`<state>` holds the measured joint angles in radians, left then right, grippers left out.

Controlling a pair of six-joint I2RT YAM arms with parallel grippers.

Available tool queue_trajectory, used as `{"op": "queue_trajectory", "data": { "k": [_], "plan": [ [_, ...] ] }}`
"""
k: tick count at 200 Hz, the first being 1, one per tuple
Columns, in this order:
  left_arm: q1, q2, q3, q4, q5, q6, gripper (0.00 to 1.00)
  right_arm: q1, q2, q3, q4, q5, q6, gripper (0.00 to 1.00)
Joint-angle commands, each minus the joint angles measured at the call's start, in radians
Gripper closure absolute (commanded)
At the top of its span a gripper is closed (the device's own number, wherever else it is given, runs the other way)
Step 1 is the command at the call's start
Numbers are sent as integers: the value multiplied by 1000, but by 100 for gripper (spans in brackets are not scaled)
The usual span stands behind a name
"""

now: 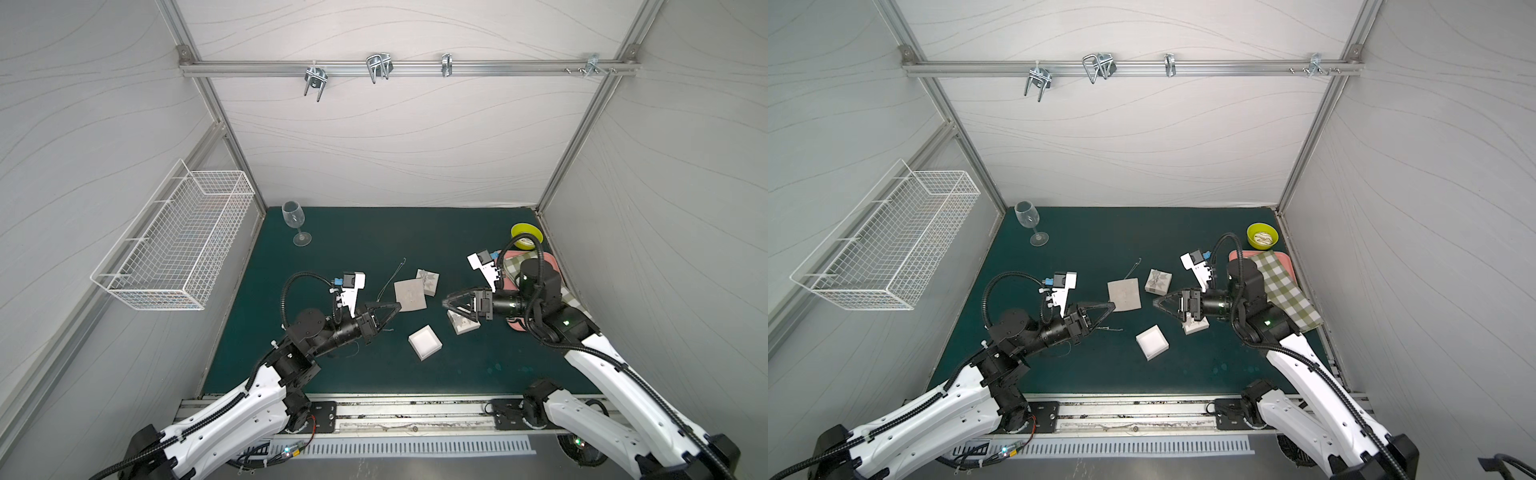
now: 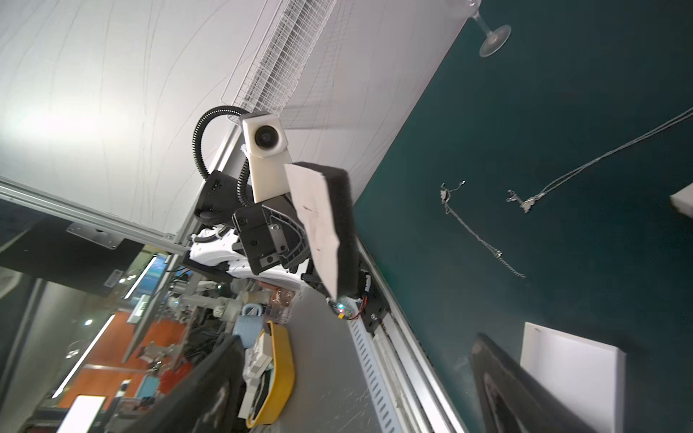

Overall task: Take the necklace out of the lift-off lid jewelry box
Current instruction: Place the inner lining in the jewelry box.

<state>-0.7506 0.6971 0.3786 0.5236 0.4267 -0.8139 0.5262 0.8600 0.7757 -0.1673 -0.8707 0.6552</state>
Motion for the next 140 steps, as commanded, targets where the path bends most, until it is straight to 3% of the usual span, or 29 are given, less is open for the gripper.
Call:
{"op": "queue_trajectory", "data": {
  "k": [1, 44, 102, 140],
  "plan": [
    [5, 23, -1, 205, 101, -82, 100, -2, 24, 5, 170, -162, 110, 6],
    [5, 76, 19, 232, 144, -105, 100, 64, 87, 42, 227, -196, 116, 10],
    [4, 130, 25, 230, 167, -119, 100, 73, 119, 53, 222, -175, 111, 55],
    [4, 132, 24, 166, 165, -94, 100, 57, 114, 41, 168, -129, 90, 76]
  ]
}}
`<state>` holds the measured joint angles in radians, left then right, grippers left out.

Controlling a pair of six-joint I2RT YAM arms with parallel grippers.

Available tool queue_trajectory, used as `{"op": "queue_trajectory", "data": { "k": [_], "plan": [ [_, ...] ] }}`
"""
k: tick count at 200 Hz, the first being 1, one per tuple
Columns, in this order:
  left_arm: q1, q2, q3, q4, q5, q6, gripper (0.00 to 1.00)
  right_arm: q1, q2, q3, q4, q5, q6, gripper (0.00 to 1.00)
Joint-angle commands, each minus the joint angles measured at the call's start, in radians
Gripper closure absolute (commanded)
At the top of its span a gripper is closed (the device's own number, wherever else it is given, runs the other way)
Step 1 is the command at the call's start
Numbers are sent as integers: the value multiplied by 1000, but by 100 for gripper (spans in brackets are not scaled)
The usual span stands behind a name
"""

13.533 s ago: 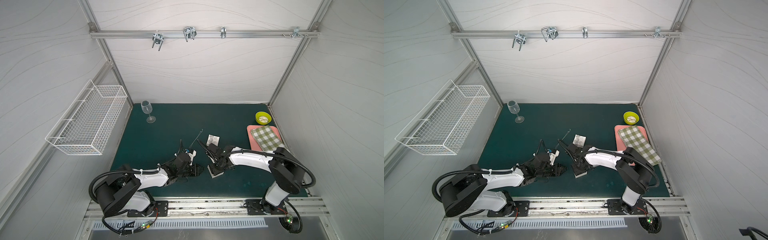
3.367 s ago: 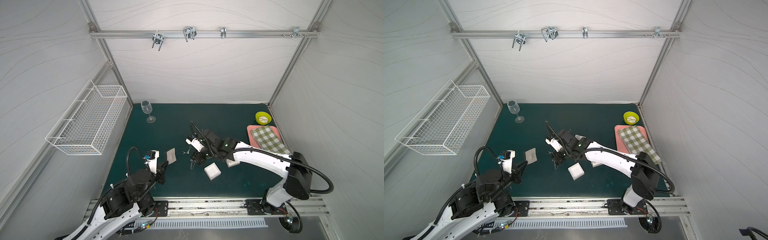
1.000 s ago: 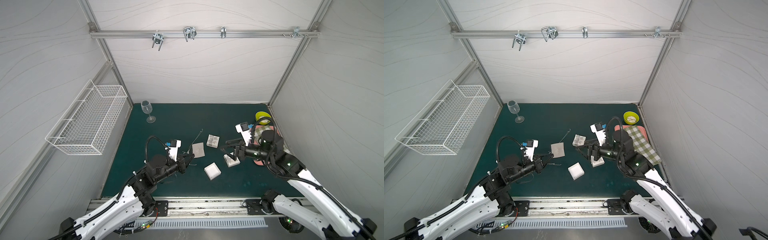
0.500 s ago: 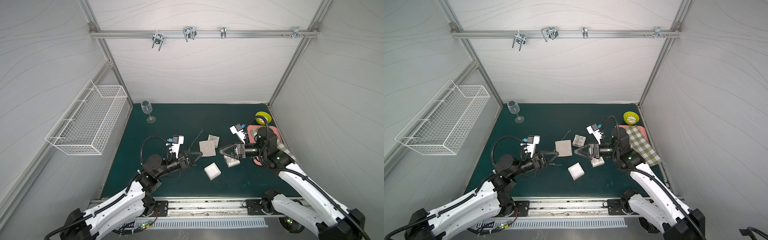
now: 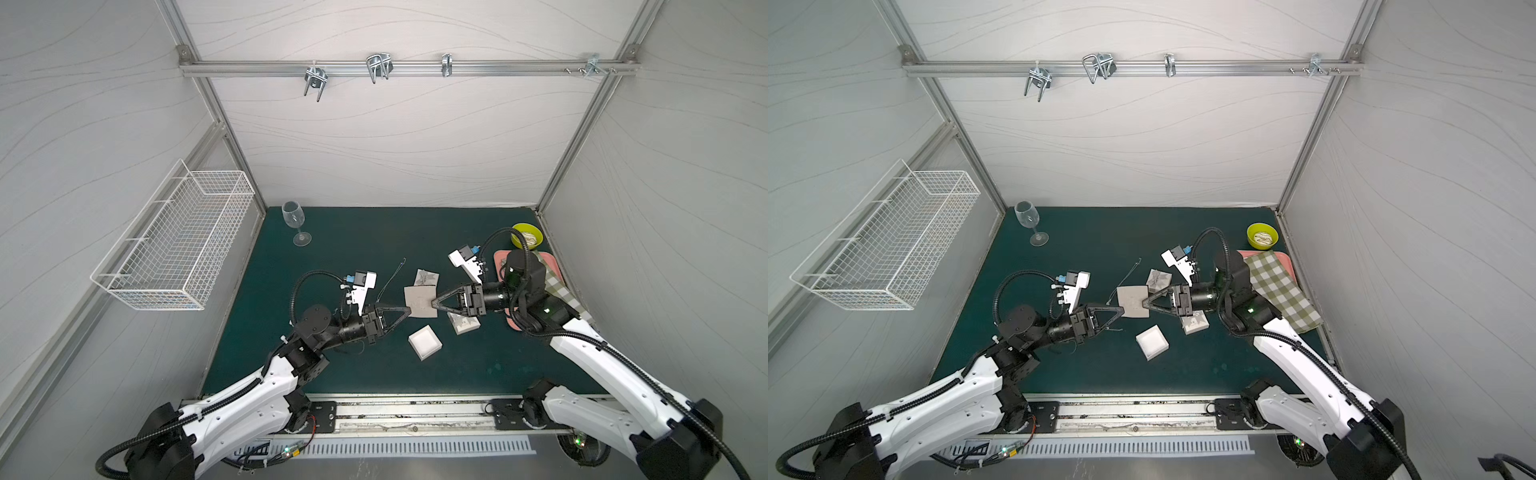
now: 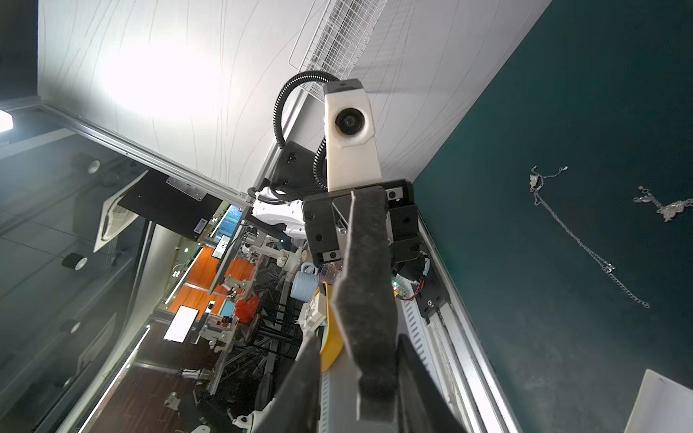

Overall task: Take the necklace out of the lift-off lid jewelry box
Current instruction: Place the inner lining in the jewelry box.

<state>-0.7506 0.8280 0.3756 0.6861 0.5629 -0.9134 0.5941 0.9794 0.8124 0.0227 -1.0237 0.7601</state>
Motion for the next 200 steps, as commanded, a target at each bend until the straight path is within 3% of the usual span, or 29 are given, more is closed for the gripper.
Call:
{"op": "queue_trajectory", "data": {
  "k": [1, 60, 75, 110, 128, 145, 169, 200],
  "plan": [
    [4, 2, 27, 1, 29, 6, 100, -10, -6, 4, -23, 25, -15, 77],
    [4, 4, 29, -88, 23, 46, 100, -17, 7, 2, -148, 97, -90, 88],
    [5, -5, 29, -126, 11, 67, 91, -33, 11, 8, -224, 126, -129, 88],
    [8, -52, 22, -291, -59, 128, 60, -110, 52, 47, -464, 148, -295, 89],
    [9, -82, 16, -380, -108, 157, 52, -149, 83, 73, -561, 149, -391, 90],
    [10, -105, 9, -476, -179, 175, 53, -162, 117, 93, -634, 179, -480, 90],
    [9, -109, -22, -582, -285, 162, 66, -155, 182, 111, -700, 245, -565, 91],
    [2, -10, -116, -494, -296, 76, 87, -37, 272, 142, -756, 428, -644, 91]
  ]
}}
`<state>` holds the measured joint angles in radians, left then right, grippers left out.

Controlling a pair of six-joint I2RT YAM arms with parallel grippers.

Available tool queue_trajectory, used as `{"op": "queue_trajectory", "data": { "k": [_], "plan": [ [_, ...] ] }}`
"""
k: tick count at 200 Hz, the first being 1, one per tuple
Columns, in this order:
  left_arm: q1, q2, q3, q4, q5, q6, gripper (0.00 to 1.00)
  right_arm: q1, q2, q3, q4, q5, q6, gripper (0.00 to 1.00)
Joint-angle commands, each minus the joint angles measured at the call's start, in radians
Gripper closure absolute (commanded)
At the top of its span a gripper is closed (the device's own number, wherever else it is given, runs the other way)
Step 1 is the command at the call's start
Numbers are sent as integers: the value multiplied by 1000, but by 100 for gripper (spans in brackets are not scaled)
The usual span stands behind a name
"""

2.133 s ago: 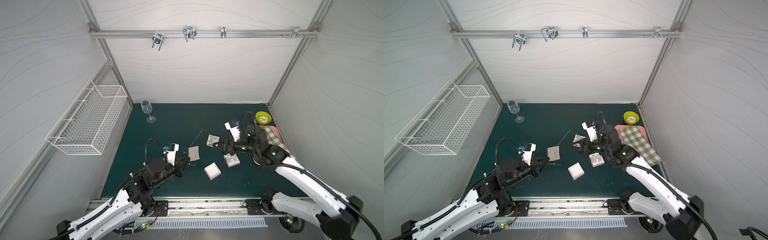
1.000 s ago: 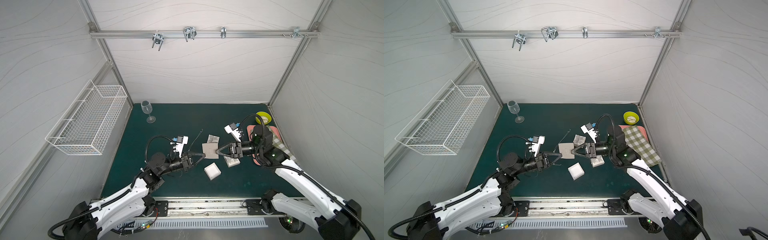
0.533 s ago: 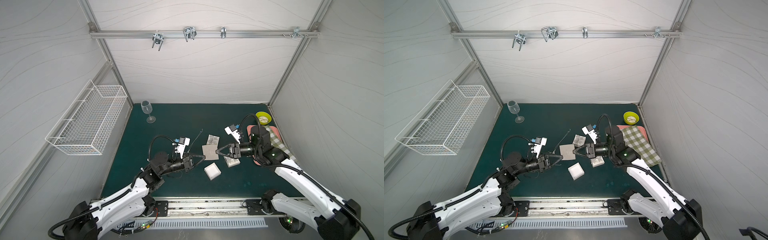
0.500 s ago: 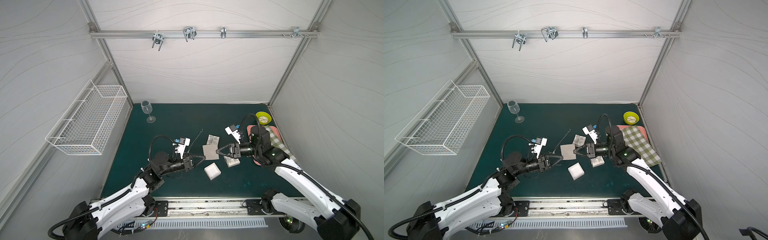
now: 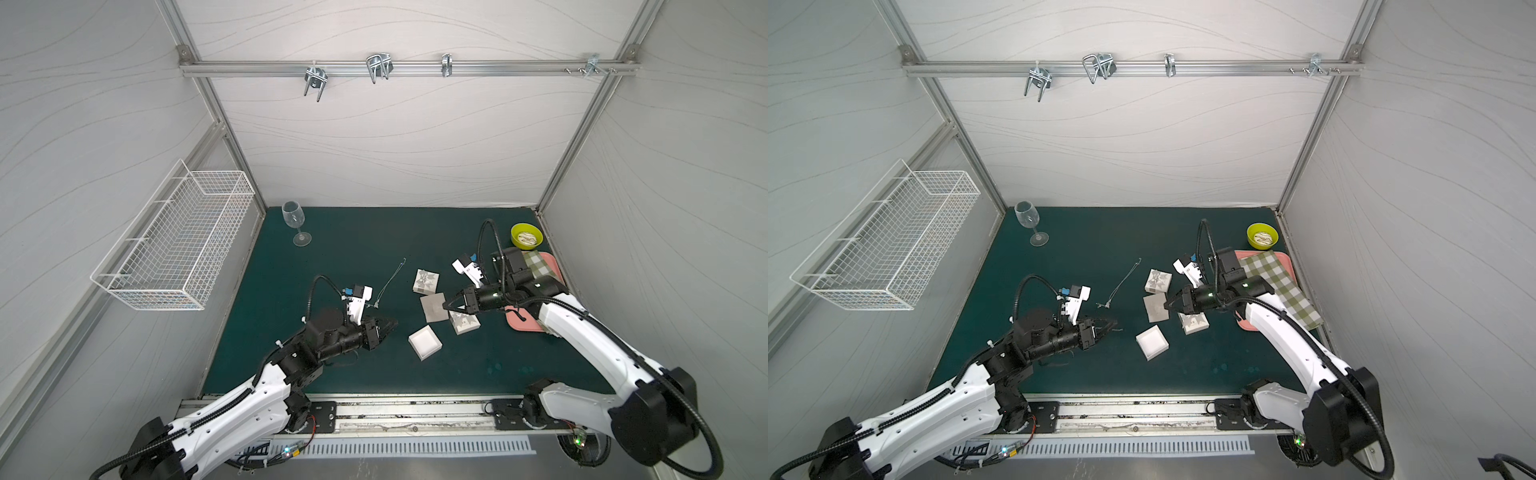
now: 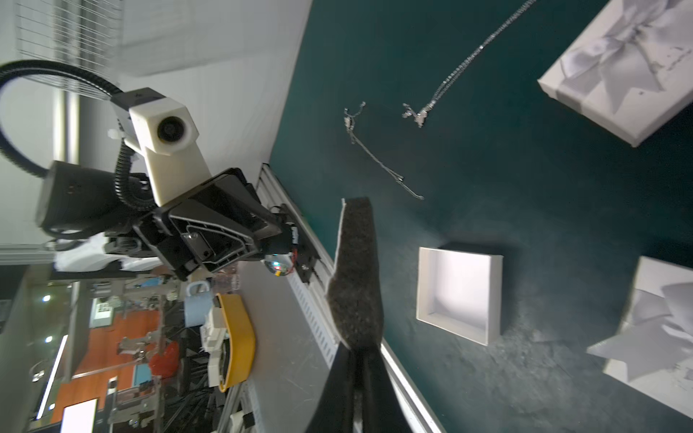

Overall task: Take the necklace out of the lift-off lid jewelry box
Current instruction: Place the inner lining in the jewelry box.

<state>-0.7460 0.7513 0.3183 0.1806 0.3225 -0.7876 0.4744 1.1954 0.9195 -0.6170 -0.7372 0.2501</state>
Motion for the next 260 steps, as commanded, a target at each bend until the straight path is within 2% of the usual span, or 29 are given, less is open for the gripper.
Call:
{"op": "queue_trajectory", "data": {
  "k": [1, 47, 75, 100, 172, 260],
  "plan": [
    [-4, 71, -60, 14, -55, -51, 87, 87, 59, 36, -117, 143, -136, 91],
    [-163, 282, -19, 69, -166, -16, 92, 135, 167, 51, -128, 174, -171, 91],
    [-176, 430, -7, 205, -135, -36, 95, 147, 213, 45, -119, 174, -185, 92],
    [-176, 514, 32, 232, -124, -11, 96, 152, 255, 39, -100, 167, -190, 92],
    [-175, 626, 82, 272, -113, 11, 97, 155, 321, 37, -70, 118, -186, 94],
    [-174, 697, 116, 269, -134, 6, 97, 156, 365, 8, -57, 75, -185, 94]
  ]
}}
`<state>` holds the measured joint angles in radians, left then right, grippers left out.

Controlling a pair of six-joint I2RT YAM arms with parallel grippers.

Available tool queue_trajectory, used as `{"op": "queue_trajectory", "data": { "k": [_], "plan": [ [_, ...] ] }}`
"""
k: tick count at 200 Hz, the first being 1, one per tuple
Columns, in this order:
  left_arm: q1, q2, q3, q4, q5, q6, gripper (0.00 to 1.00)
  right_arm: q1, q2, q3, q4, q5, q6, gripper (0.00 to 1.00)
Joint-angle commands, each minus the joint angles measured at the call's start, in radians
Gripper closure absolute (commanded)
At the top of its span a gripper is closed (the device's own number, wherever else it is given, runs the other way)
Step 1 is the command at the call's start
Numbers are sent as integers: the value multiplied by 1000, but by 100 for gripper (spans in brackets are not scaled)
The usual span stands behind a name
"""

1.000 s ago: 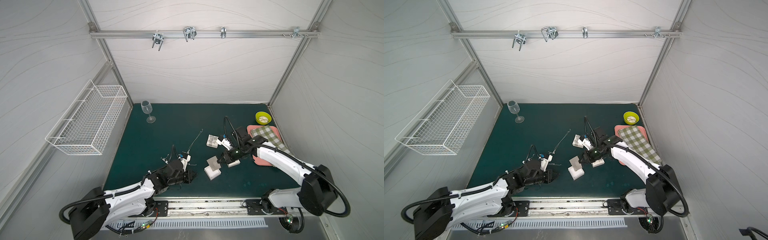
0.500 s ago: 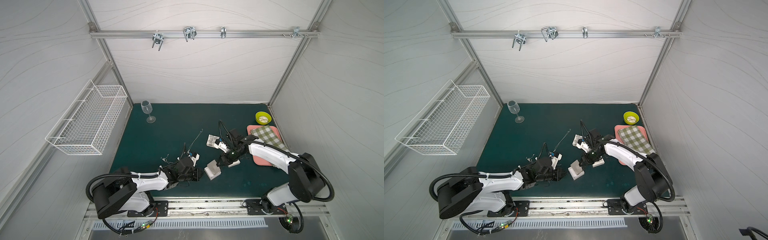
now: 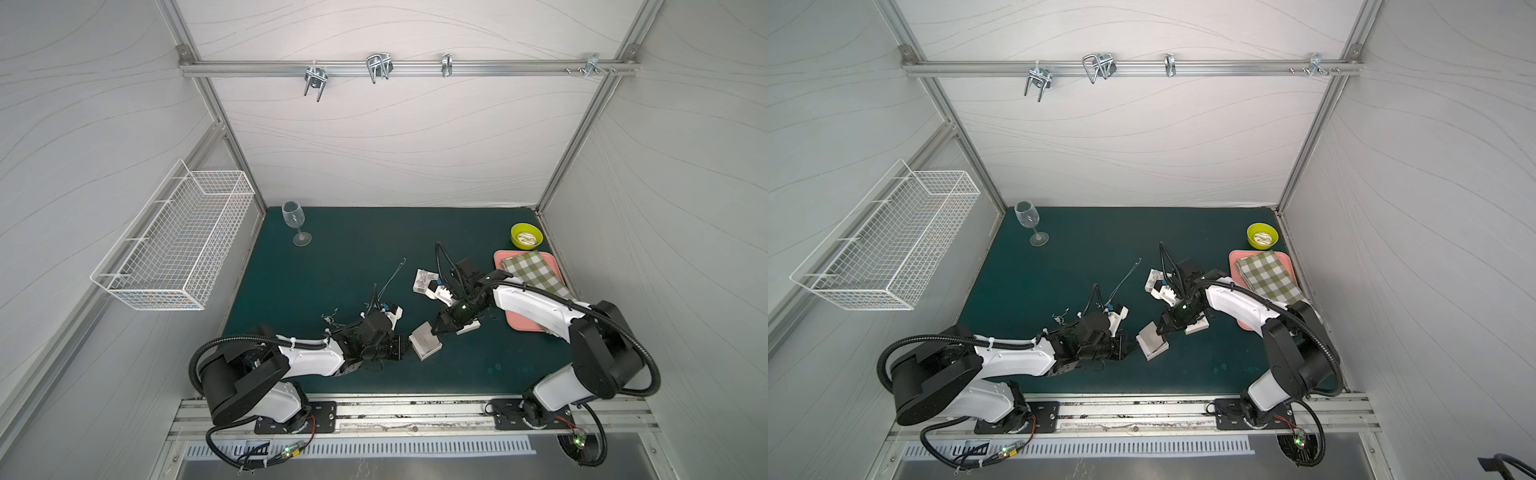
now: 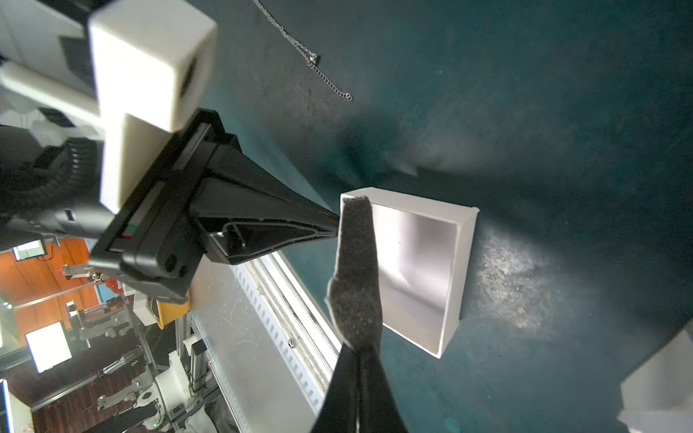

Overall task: Take the necklace out of the lift-off lid jewelry box
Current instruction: Place the inner lining in the jewelry box.

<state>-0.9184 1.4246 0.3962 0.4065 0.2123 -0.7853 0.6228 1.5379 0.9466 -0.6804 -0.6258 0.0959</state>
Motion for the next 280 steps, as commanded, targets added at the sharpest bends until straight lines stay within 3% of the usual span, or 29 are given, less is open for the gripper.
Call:
{"op": "queue_trajectory", "data": {
  "k": [1, 51, 69, 90, 112, 153, 180, 198, 221, 280],
  "plan": [
    [-2, 24, 38, 43, -24, 3, 97, 8, 22, -20, 7, -37, -31, 94],
    [-2, 60, 52, 48, -34, -6, 97, 7, 65, -60, 59, -28, -10, 94],
    [0, 61, 53, 48, -35, -7, 97, 8, 74, -70, 79, -3, 10, 90],
    [1, 56, 51, 43, -39, -7, 97, 17, 60, -72, 87, 24, 32, 74],
    [4, 37, 44, 29, -48, -7, 97, 37, 6, -57, 54, 84, 47, 51],
    [10, -21, 38, -46, -68, 8, 97, 88, -124, -41, -4, 196, 72, 40],
    [10, -52, 39, -80, -80, 20, 97, 123, -183, -31, -37, 281, 104, 40],
    [10, -63, 39, -90, -82, 22, 98, 151, -216, -29, -41, 331, 126, 49],
    [10, -51, 40, -79, -74, 18, 98, 171, -219, -64, 23, 300, 157, 65],
    [7, 9, 33, -13, -28, -12, 100, 172, -101, -188, 203, 252, 187, 76]
  ]
}}
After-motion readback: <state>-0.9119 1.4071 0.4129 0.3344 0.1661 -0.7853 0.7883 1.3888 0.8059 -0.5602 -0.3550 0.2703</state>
